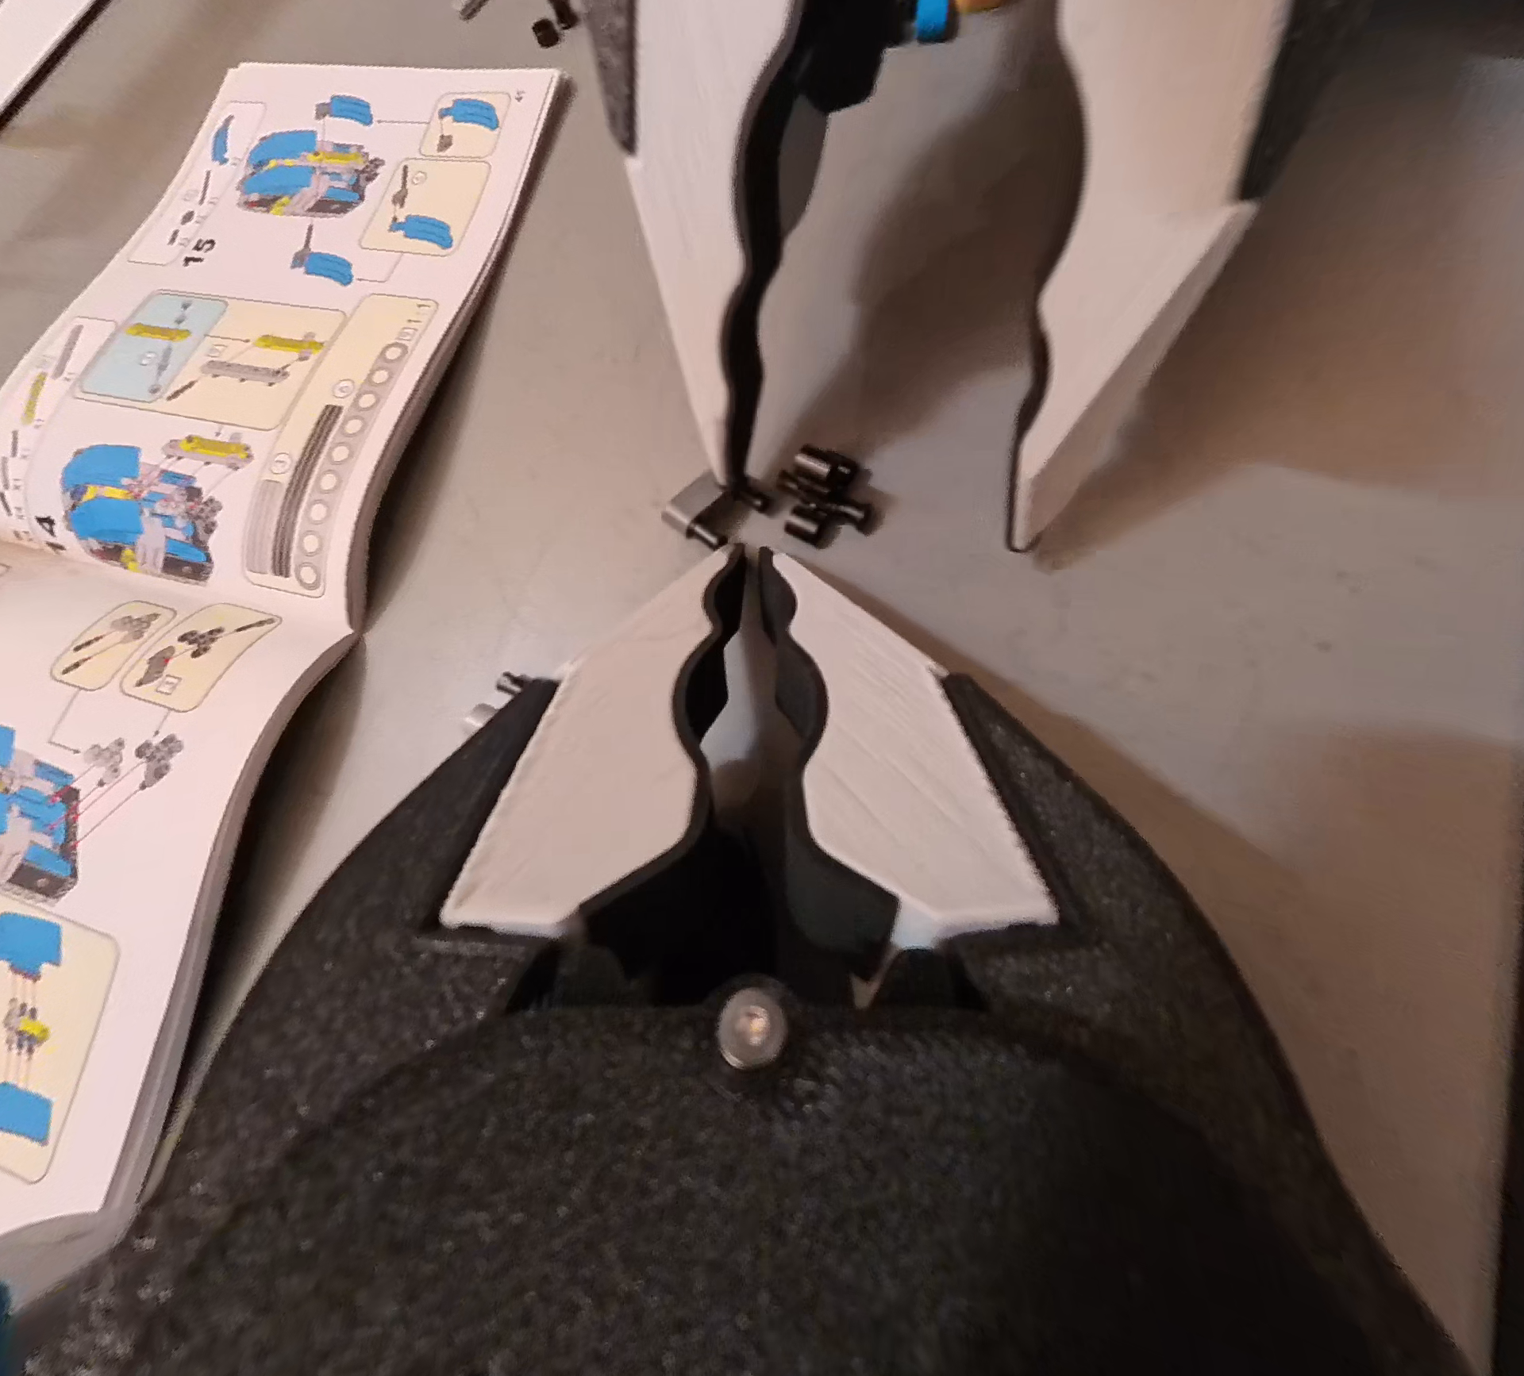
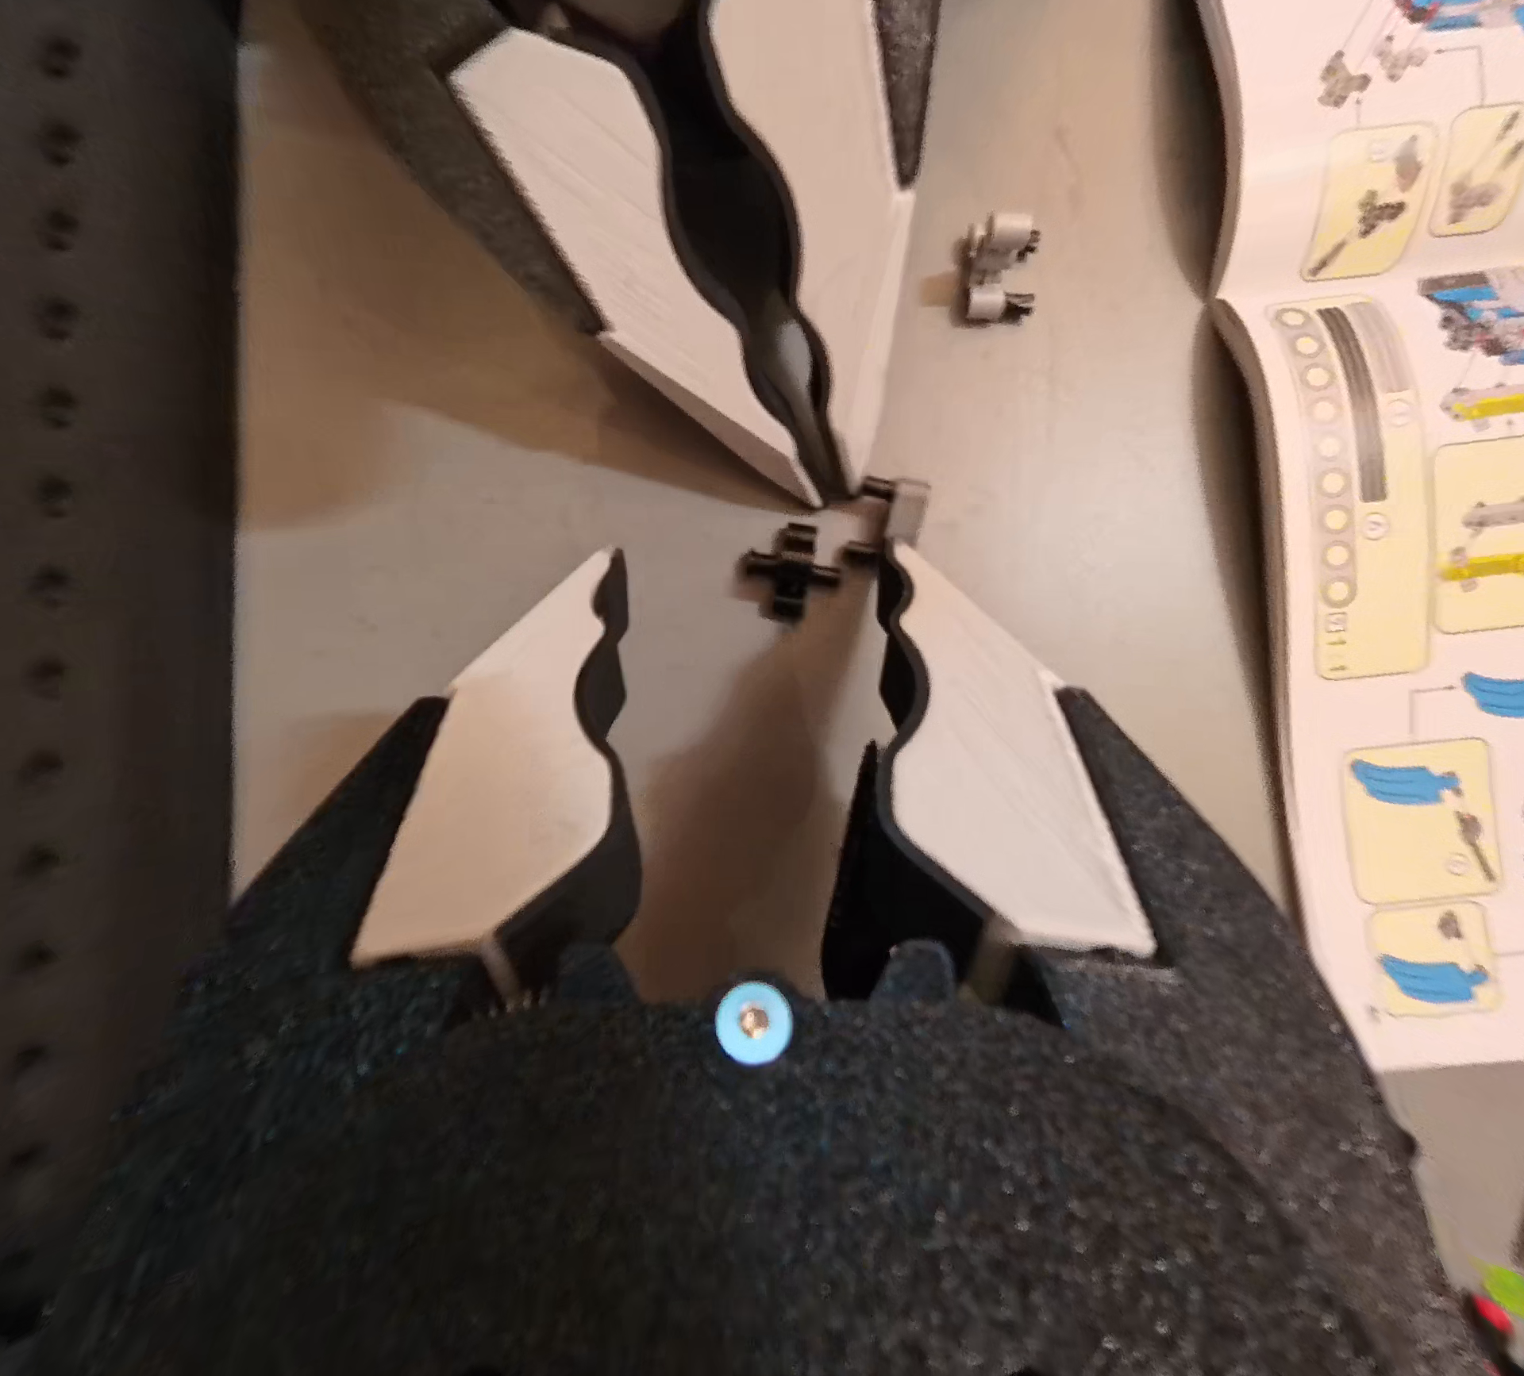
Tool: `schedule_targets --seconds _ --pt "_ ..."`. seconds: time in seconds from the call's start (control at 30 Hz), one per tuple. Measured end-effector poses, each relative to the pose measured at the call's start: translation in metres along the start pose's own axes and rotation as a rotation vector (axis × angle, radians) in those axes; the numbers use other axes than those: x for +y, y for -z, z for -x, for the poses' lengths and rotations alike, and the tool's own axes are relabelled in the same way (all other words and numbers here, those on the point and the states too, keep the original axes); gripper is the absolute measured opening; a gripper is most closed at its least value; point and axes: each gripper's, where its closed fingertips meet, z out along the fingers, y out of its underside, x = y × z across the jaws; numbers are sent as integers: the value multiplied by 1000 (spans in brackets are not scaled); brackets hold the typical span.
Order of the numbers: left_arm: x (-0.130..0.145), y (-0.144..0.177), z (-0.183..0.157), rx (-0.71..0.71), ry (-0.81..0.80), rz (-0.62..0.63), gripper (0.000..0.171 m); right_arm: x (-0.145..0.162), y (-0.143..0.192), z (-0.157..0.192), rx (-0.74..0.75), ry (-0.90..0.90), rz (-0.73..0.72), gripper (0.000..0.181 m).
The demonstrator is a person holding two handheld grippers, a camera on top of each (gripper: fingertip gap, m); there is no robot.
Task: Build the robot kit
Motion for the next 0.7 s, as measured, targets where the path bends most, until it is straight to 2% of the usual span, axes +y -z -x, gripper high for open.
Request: schedule_targets --seconds 0.1,0.27,0.47,0.6,0.7 --pt "1 -1 6 -9 48 6 3 -4 2 -2 13 6 -24 60" --pt "0 0 10 -19 72 -2 1 6 2 -17 59 -37 7 64" --pt "-1 -4 19 -65 86 14 0 4 -5 -5 22 -14 27 63" --pt "-7 3 23 -82 112 -39 0 3 2 -11 39 -27 8 60" --pt "-8 4 13 -33 106 -46 0 -5 8 -17 68 -19 -57 61"
